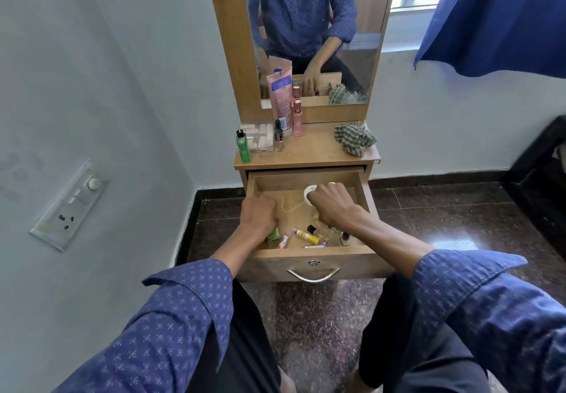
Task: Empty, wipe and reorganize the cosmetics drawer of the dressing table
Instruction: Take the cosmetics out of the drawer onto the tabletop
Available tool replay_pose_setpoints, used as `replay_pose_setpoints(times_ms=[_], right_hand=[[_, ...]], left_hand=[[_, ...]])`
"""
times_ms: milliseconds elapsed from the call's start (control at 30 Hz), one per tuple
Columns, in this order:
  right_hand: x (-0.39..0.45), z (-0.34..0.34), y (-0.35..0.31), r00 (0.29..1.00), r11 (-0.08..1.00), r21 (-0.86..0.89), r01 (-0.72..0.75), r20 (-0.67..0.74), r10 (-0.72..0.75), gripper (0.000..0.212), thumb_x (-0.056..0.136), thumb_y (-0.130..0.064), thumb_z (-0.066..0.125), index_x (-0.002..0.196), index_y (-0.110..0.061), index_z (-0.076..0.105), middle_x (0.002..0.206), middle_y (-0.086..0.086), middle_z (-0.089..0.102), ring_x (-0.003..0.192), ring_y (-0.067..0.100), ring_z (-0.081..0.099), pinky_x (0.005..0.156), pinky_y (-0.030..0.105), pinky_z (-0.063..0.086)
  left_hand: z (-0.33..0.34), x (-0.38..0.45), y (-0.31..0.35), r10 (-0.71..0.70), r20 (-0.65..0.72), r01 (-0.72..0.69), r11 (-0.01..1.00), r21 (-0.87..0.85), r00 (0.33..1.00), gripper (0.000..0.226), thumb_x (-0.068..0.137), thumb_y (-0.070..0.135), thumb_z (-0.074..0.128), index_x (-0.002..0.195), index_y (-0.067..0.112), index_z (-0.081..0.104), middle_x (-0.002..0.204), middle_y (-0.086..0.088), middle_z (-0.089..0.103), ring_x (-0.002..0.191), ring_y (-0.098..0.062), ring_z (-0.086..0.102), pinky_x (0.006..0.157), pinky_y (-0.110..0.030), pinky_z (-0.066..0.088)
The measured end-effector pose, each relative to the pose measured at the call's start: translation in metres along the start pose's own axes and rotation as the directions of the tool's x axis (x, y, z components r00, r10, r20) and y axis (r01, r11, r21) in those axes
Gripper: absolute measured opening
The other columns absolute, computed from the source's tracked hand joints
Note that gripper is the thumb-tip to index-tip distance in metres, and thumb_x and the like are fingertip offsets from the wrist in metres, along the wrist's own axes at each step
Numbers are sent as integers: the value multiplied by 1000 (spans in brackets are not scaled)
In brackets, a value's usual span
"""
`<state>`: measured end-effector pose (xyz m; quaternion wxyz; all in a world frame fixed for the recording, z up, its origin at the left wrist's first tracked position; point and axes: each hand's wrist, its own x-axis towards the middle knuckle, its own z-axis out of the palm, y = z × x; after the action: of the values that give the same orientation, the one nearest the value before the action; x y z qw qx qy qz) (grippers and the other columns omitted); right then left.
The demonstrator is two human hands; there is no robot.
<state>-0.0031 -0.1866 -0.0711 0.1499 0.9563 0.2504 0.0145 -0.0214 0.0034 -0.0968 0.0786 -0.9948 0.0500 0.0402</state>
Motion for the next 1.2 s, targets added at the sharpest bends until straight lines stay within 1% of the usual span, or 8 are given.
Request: replay_pose_setpoints(times_ms=[133, 333, 567, 700, 833, 1033, 1133, 1200], right_hand=[[-5, 0, -9, 999, 999, -38, -23, -32, 22, 29, 92, 5, 56, 111, -14, 68, 112, 5, 70, 98, 26, 71, 63, 35, 37], [-8, -2, -17, 998, 1000, -21, -15, -64, 13, 29, 94, 1, 59, 116, -15, 69, 118, 7, 68, 109, 26, 66, 65, 35, 36], [-1, 4, -17, 999, 1000, 4, -13, -47, 13, 25, 93, -2, 64, 114, -14, 70, 116, 9, 68, 114, 27, 60, 71, 36, 38], [1, 9, -17, 999, 999, -17, -35, -33, 34, 27, 95, 1, 60, 115, -14, 69, 118, 9, 68, 112, 26, 61, 71, 36, 40], [1, 9, -17, 998, 999, 4, -47, -33, 47, 28, 97, 1, 58, 119, -12, 70, 121, 10, 67, 114, 28, 62, 74, 36, 43], [4, 8, -10, 997, 992, 119, -36, -70, 45, 30, 87, 2, 63, 113, -12, 67, 113, 10, 70, 108, 31, 64, 69, 39, 44], [11, 1, -3, 991, 978, 209, -10, -131, 38, 27, 80, -11, 78, 105, -14, 68, 100, 8, 72, 101, 29, 65, 66, 37, 44], [17, -6, 3, 982, 951, 307, 25, -186, 34, 34, 75, -21, 84, 103, -17, 65, 97, 6, 69, 97, 27, 62, 66, 34, 40]], left_hand=[[4, -4, 9, -54, -63, 52, 998, -29, 997, 20, 102, 14, 53, 107, 17, 73, 112, -6, 74, 103, -25, 70, 77, -33, 48], [5, -4, 20, -153, -58, 144, 979, -142, 986, 19, 103, 14, 54, 111, 19, 71, 115, -4, 73, 106, -24, 70, 74, -30, 42], [-11, 1, 12, -244, -127, 165, 881, -443, 961, 9, 88, 10, 67, 80, 13, 67, 89, -5, 74, 90, -29, 70, 72, -35, 42], [-34, 12, 1, -268, -234, 89, 812, -577, 934, 19, 88, 20, 79, 106, 19, 74, 105, 4, 75, 100, -18, 68, 81, -35, 48], [-64, 19, -4, -317, -344, 32, 774, -633, 884, 25, 89, 24, 79, 113, 23, 68, 105, 4, 76, 102, -22, 70, 79, -35, 45], [-93, 26, -12, -332, -449, 8, 811, -585, 830, 33, 91, 13, 74, 121, 24, 66, 112, 0, 77, 108, -27, 69, 77, -35, 40], [-100, 34, -17, -277, -494, -42, 841, -540, 824, 43, 88, 7, 74, 126, 25, 66, 111, -3, 76, 108, -28, 65, 75, -35, 42], [-105, 41, -21, -234, -514, -77, 856, -512, 825, 44, 87, 6, 75, 126, 25, 67, 114, -5, 75, 113, -28, 61, 84, -39, 43]])
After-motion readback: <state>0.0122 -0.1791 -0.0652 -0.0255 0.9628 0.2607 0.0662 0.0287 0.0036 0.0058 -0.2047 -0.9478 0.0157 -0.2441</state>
